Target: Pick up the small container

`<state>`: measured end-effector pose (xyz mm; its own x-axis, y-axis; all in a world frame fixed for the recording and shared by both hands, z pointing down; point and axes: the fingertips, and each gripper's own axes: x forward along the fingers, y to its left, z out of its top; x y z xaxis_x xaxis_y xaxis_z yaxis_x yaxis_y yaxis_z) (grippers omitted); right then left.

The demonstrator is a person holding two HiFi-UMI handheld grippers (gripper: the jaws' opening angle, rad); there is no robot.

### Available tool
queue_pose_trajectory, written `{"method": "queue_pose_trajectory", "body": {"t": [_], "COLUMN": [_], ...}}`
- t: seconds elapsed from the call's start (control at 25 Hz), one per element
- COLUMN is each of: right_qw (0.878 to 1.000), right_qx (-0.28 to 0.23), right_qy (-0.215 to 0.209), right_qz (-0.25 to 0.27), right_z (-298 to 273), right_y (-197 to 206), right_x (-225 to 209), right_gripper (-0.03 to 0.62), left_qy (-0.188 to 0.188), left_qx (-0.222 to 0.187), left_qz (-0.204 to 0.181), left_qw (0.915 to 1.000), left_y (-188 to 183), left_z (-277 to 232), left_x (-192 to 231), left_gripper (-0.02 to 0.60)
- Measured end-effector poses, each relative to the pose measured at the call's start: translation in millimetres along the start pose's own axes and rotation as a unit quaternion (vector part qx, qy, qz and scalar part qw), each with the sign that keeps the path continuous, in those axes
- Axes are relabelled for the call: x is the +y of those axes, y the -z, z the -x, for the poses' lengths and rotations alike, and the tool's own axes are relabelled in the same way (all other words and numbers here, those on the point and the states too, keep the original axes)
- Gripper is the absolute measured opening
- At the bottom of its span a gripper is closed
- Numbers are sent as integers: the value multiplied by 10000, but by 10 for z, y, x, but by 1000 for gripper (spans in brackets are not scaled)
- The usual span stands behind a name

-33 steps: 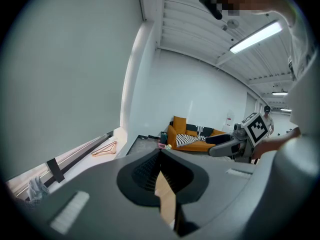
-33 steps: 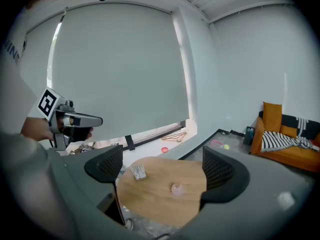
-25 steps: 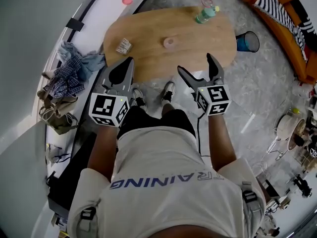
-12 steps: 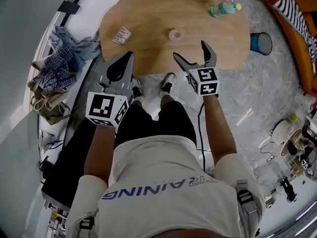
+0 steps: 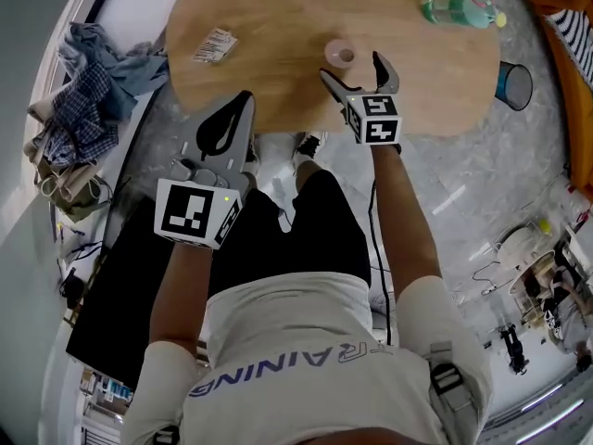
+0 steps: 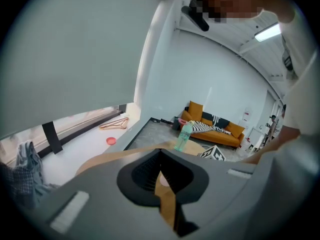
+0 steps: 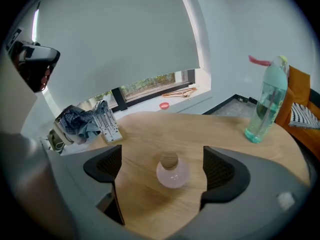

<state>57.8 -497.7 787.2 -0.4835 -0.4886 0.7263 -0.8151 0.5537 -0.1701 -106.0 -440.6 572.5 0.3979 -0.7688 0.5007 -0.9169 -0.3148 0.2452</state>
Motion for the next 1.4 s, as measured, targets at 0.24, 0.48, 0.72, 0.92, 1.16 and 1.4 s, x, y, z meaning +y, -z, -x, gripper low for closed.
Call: {"method": "queue_pose_trajectory", "body": {"t": [0.24, 0.48, 0.72, 0.92, 1.16, 1.4], "right_qw": [9997, 9994, 9980, 9978, 9966, 9973], "right_qx": [84, 49, -54, -49, 57, 76], "right_qy": [-26, -13, 15, 160, 250, 199], "right_qz": [235, 348, 623, 639, 781, 708], "right_z": [-614, -904, -1048, -1100, -1121, -1117], "right_y": [327, 476, 492, 445, 470, 467], "right_x": [-165, -242, -191, -239, -223, -218], "right_gripper": [520, 520, 515, 466, 453, 431], "left_qy": [115, 57, -30, 37, 83, 159], "left_qx": [264, 450, 245, 296, 437, 379], "left_qz": [102, 274, 404, 514, 562, 562], "left_qw": [9995, 9986, 9989, 9982, 9974, 9976], "left_y": [466, 772, 843, 917, 1006, 1010], "left_z": [-227, -354, -447, -431, -444, -460], "left_x": [-25, 97, 224, 216, 233, 168], "left_gripper": [2, 2, 2, 2, 2, 2]}}
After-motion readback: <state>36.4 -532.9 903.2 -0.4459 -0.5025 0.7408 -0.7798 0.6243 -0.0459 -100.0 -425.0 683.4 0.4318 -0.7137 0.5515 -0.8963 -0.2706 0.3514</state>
